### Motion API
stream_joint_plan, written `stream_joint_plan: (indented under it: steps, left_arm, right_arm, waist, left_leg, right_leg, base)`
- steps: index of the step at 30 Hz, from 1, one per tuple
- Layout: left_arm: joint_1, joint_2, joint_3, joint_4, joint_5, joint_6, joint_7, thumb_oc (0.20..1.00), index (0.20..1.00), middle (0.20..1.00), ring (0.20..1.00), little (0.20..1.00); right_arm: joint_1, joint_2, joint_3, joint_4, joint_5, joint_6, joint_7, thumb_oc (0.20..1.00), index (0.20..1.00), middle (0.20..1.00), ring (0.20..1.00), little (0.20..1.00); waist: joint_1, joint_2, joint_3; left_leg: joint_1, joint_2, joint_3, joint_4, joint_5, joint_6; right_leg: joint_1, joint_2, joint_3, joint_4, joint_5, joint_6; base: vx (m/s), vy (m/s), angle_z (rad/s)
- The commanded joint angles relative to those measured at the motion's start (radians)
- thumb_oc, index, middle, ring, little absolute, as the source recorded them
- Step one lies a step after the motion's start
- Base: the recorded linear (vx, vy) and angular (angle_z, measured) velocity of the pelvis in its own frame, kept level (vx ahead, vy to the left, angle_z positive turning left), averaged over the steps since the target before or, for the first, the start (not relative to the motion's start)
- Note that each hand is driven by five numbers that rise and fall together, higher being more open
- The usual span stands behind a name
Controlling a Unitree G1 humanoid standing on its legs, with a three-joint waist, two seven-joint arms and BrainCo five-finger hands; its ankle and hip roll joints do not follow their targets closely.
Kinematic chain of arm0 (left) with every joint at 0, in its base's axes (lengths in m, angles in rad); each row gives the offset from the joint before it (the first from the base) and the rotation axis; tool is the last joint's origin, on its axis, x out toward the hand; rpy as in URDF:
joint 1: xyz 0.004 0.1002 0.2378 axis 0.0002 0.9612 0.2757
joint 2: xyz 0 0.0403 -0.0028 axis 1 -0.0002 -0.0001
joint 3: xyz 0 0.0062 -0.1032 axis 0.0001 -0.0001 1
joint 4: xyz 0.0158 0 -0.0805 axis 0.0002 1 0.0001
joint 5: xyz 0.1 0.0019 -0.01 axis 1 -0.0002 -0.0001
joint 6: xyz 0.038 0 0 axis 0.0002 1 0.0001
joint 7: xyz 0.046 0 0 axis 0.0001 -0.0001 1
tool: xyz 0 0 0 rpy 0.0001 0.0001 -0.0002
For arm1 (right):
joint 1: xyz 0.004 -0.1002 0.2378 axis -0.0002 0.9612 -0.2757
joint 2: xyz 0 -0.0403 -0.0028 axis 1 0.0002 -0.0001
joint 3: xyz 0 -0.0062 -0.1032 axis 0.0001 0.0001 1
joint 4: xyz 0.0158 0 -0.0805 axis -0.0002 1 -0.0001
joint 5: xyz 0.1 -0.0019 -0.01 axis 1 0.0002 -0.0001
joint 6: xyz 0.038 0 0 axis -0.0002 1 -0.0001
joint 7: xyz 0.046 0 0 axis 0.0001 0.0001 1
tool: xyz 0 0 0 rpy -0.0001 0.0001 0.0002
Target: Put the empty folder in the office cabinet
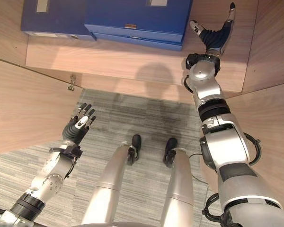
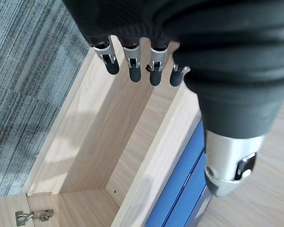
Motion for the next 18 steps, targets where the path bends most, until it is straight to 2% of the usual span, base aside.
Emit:
stream_joint_plan:
  steps: [1, 8, 11, 14, 15, 18]
  left_arm:
    - [0.029, 0.005, 0.057, -0.067, 0.039, -0.052, 0.004, 1.0, 1.0, 1.0, 1.0, 1.0]
    - [0.049, -0.011, 0.048, -0.065, 0.041, -0.037, 0.004, 1.0, 1.0, 1.0, 1.0, 1.0]
    - [0.058, -0.022, 0.035, -0.056, 0.032, -0.024, 0.006, 1.0, 1.0, 1.0, 1.0, 1.0]
    - [0.072, -0.034, 0.022, -0.031, 0.034, -0.016, 0.009, 1.0, 1.0, 1.0, 1.0, 1.0]
    - [0.089, -0.043, 0.019, -0.012, 0.038, -0.009, 0.011, 1.0, 1.0, 1.0, 1.0, 1.0]
    - [0.114, -0.05, 0.014, 0.007, 0.044, -0.003, 0.016, 1.0, 1.0, 1.0, 1.0, 1.0]
  right_arm:
    - [0.004, -0.014, -0.009, -0.151, -0.051, -0.047, -0.035, 1.0, 1.0, 1.0, 1.0, 1.0]
    - [0.184, 0.066, -0.054, -0.383, -0.088, -0.096, -0.02, 1.0, 1.0, 1.0, 1.0, 1.0]
    - [0.316, 0.142, -0.043, -0.482, -0.049, -0.131, 0.036, 1.0, 1.0, 1.0, 1.0, 1.0]
    - [0.469, 0.206, 0.034, -0.578, -0.016, -0.143, 0.136, 1.0, 1.0, 1.0, 1.0, 1.0]
    - [0.572, 0.215, 0.078, -0.632, -0.009, -0.144, 0.19, 1.0, 1.0, 1.0, 1.0, 1.0]
    - [0.682, 0.209, 0.107, -0.697, -0.008, -0.146, 0.228, 1.0, 1.0, 1.0, 1.0, 1.0]
  waist:
    - [-0.008, 0.021, -0.003]
    - [-0.028, 0.02, -0.001]
    - [-0.044, 0.015, 0.001]
    - [-0.068, 0.007, 0.004]
    - [-0.085, 0.001, 0.002]
    - [-0.106, -0.003, -0.005]
  left_leg:
    - [-0.009, -0.02, 0.011, -0.093, 0.011, 0.056]
    - [0.017, -0.018, 0.014, -0.12, 0.021, 0.059]
    - [0.038, -0.013, 0.019, -0.138, 0.031, 0.057]
    - [0.074, -0.005, 0.022, -0.152, 0.035, 0.056]
    - [0.088, 0.003, 0.024, -0.148, 0.032, 0.055]
    - [0.112, 0.01, 0.024, -0.158, 0.032, 0.052]
  right_leg:
    - [0.059, -0.006, 0.008, -0.054, 0.005, 0.026]
    - [0.072, 0.0, 0.018, -0.065, 0.005, 0.024]
    - [0.09, 0.001, 0.022, -0.08, 0.01, 0.026]
    - [0.115, 0.006, 0.025, -0.09, 0.014, 0.025]
    - [0.13, 0.008, 0.024, -0.095, 0.016, 0.025]
    - [0.148, 0.009, 0.02, -0.105, 0.019, 0.029]
  base:
    - [0.0, 0.0, 0.0]
    - [0.0, 0.0, 0.0]
    - [0.0, -0.001, -0.01]
    - [0.0, 0.007, -0.04]
    - [0.0, 0.008, -0.09]
    - [0.01, 0.002, -0.12]
